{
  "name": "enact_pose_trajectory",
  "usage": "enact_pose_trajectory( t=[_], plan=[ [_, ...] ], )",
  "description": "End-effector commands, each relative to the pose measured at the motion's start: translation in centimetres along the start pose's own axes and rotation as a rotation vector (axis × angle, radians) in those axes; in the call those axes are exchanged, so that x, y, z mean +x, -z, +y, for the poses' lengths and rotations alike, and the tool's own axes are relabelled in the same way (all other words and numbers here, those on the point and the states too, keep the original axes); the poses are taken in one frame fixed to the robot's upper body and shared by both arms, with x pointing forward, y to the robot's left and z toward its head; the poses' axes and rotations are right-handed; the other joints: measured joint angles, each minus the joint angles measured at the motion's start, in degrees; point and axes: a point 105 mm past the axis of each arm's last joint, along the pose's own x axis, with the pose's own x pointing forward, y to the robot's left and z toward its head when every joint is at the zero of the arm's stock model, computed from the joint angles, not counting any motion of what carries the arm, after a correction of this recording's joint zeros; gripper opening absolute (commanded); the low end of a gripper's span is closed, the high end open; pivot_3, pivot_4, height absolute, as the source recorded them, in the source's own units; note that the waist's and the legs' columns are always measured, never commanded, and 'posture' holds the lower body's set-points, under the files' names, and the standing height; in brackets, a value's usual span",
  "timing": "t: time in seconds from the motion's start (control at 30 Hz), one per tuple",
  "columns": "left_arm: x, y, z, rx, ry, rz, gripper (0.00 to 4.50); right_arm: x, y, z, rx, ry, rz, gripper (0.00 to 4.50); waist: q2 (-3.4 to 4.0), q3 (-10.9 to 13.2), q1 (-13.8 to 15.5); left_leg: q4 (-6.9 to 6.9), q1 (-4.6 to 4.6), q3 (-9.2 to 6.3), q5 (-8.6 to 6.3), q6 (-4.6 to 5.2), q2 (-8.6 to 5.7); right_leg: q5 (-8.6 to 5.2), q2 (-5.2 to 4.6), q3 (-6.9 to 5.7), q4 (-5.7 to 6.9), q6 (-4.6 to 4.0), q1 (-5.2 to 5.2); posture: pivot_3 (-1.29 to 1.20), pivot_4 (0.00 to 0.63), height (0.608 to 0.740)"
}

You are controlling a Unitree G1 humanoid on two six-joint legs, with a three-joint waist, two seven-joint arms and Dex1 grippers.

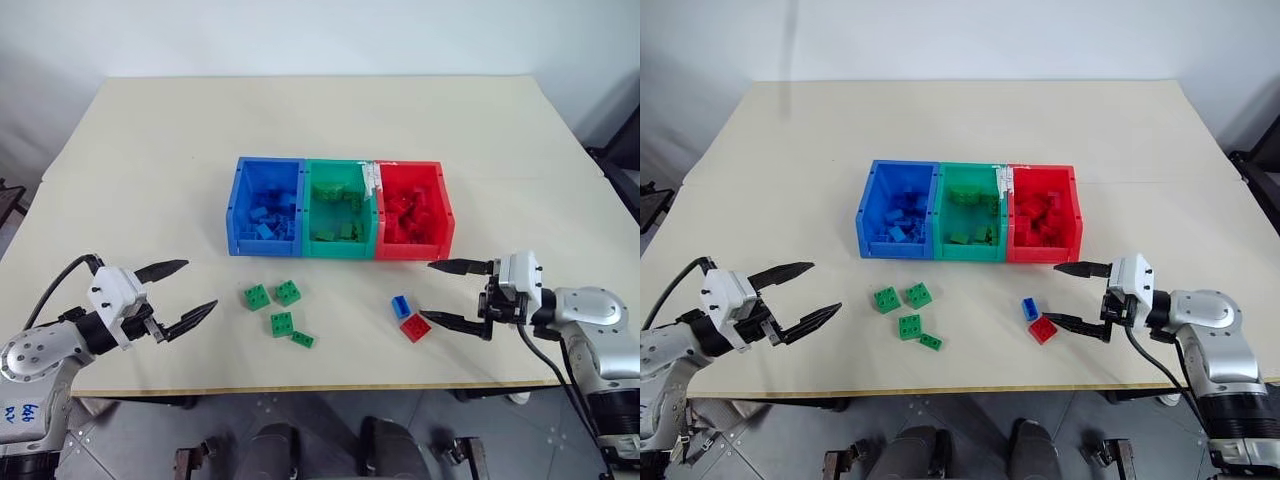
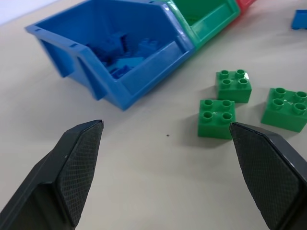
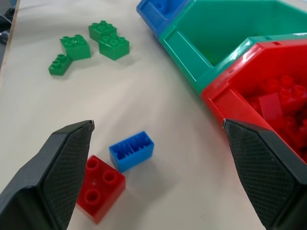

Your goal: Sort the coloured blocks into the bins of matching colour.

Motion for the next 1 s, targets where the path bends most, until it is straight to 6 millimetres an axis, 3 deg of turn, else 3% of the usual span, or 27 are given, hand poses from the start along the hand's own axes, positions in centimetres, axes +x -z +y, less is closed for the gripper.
enact_pose_trajectory(
  t=[0.03,0.23,0.43,0.5,0.63,0.8,1.0],
  plan=[
    [1.2,-0.6,0.1,0.042,0.003,-0.018,4.47,-1.0,-1.3,-0.2,-0.038,0.048,-0.016,4.50,0.00,0.00,0.27,0.01,0.00,0.00,0.00,0.00,-0.01,0.00,0.00,0.00,0.01,0.00,0.01,0.00,0.150,0.740],
    [3.9,-1.8,-3.5,0.015,0.212,-0.057,4.47,-5.3,-1.3,0.3,-0.003,0.159,0.079,4.50,-0.01,0.00,1.23,0.02,0.00,0.03,-0.01,0.03,-0.04,0.01,-0.01,0.01,0.02,0.01,0.01,0.00,0.150,0.740],
    [6.2,-2.7,-7.9,0.085,0.440,-0.086,4.47,-7.3,0.3,1.2,0.055,0.226,0.150,4.50,-0.01,-0.01,1.16,0.04,0.04,0.12,-0.01,0.03,-0.02,0.01,0.02,0.04,0.01,0.01,0.06,0.00,0.150,0.740],
    [6.3,-2.7,-8.6,0.076,0.482,-0.092,4.47,-7.0,0.3,1.4,0.074,0.225,0.137,4.50,-0.01,-0.01,0.84,0.04,0.07,0.17,-0.01,0.03,-0.01,0.01,0.02,0.05,0.01,0.01,0.06,0.00,0.150,0.740],
    [6.3,-2.9,-8.1,0.067,0.475,-0.108,4.47,-4.6,0.6,3.4,0.117,0.157,0.117,4.50,0.00,-0.01,0.92,0.04,0.10,0.19,0.02,-0.03,0.12,0.00,0.12,0.04,0.02,0.00,0.04,0.00,0.150,0.740],
    [4.3,-2.8,-7.7,0.019,0.503,-0.107,4.47,-2.1,1.1,5.1,0.224,0.135,0.113,4.50,0.00,-0.01,1.02,0.07,0.08,0.16,0.02,-0.02,0.06,0.00,0.04,0.07,0.04,0.00,0.04,0.00,0.150,0.740],
    [2.7,-2.0,-7.2,0.005,0.470,-0.071,4.47,-0.3,3.3,4.9,0.225,0.246,0.183,4.50,0.00,-0.01,1.07,0.08,0.06,0.10,0.02,-0.01,0.01,0.00,0.02,0.06,0.03,0.00,0.04,0.00,0.150,0.740]
  ],
)
